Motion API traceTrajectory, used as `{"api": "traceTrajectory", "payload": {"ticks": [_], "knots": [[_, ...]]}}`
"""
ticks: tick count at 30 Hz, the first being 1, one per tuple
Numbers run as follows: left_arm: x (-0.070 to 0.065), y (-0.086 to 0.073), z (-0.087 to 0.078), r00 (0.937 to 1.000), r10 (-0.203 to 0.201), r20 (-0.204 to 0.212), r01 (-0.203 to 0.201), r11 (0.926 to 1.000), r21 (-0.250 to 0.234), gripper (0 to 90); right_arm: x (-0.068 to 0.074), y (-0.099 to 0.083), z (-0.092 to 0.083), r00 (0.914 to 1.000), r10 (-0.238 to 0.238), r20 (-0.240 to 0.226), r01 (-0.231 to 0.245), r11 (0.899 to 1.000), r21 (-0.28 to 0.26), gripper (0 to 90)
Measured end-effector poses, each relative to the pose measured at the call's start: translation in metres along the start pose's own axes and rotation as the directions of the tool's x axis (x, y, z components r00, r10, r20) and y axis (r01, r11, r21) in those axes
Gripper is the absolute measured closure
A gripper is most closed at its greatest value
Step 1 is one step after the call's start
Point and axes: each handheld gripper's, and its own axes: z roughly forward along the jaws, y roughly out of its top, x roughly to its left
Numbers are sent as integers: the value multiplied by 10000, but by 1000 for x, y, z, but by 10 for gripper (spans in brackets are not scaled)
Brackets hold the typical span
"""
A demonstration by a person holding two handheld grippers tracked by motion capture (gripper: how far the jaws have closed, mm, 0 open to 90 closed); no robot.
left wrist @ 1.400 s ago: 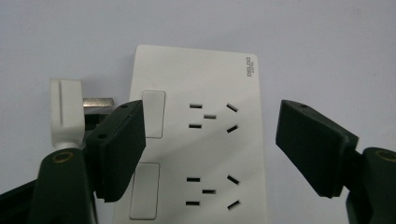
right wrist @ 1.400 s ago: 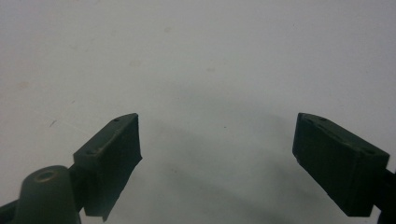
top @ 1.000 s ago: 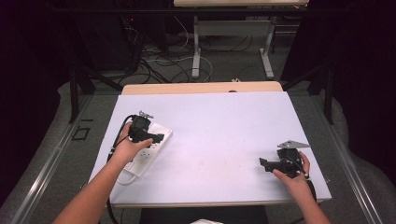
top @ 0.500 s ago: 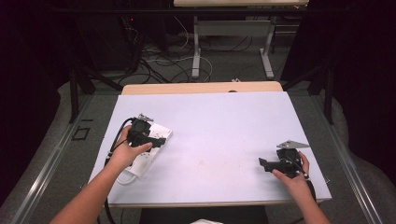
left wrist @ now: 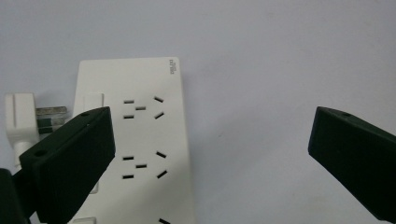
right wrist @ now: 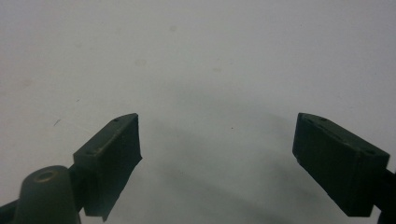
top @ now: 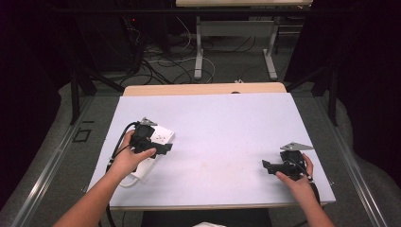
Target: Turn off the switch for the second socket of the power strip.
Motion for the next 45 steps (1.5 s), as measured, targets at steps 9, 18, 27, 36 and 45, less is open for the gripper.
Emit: {"api": "traceTrajectory", "payload": {"ticks": [9, 18, 27, 36, 45], "knots": [[-6, -3, -10, 9987, -350, 365, 361, 9989, -308, 4, 0, 0, 0, 10000, -12, 8, 12, 10000, 5, 146], [-8, -10, -15, 9983, -487, 329, 503, 9975, -503, 6, 0, 0, 0, 10000, -11, 29, 11, 10000, -7, 146], [-12, -18, -19, 9978, -525, 411, 554, 9958, -733, 14, 0, 0, 0, 10000, -23, 3, 23, 10000, 15, 146], [-15, -28, -19, 9969, -621, 487, 669, 9923, -1041, 28, 1, 0, 0, 10000, -6, -25, 6, 10000, 21, 146], [-16, -40, -17, 9973, -616, 401, 662, 9899, -1253, 31, 1, 0, 1, 10000, -2, -30, 2, 10000, 76, 146]]}}
